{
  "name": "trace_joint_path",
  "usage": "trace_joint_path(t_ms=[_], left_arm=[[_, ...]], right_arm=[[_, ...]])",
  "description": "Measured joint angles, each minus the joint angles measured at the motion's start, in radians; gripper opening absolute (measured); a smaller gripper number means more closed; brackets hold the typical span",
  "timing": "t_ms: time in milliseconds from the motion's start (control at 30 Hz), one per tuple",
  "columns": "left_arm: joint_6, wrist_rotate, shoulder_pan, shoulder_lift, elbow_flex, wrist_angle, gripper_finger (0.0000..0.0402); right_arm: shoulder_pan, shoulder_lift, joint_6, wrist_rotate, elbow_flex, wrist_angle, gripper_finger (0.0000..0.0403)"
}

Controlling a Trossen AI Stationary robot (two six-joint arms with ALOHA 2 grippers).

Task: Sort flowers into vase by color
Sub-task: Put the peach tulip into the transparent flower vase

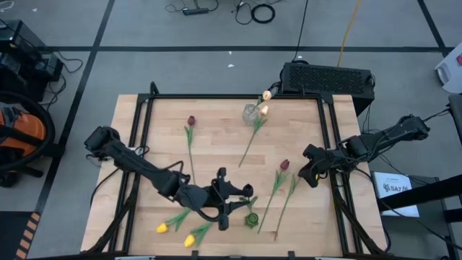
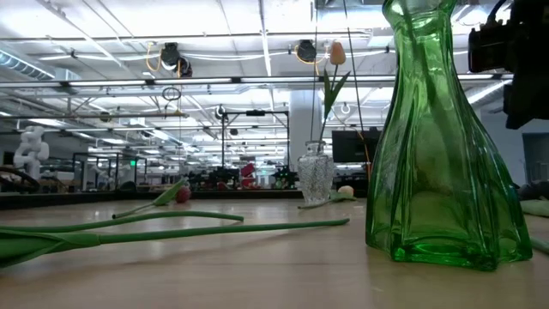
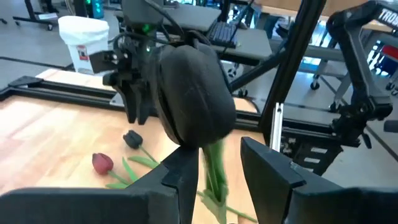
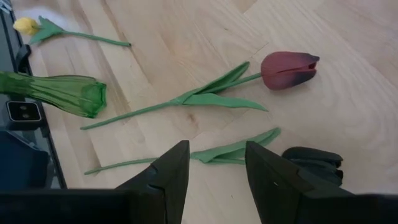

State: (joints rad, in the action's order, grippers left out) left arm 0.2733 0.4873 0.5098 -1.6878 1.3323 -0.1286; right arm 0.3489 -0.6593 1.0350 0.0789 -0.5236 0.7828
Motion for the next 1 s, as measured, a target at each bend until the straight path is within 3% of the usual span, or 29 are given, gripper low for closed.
trace_joint_path(t_ms=[300, 733, 1000], left_arm=[[0.007, -0.03, 0.0, 0.042, 0.0, 0.065, 0.0127], [0.038, -0.245, -0.011, -0.034, 0.001, 0.111, 0.0127], [0.088, -0.26, -0.013, -0.033, 0.001, 0.111, 0.0127]], right_arm=[[0.0, 0.0, 0.017, 0.046, 0.0, -0.007, 0.0148], [0.0, 0.0, 0.064, 0.056, 0.0, -0.01, 0.0148], [0.0, 0.0, 0.052, 0.054, 0.0, -0.01, 0.0148]])
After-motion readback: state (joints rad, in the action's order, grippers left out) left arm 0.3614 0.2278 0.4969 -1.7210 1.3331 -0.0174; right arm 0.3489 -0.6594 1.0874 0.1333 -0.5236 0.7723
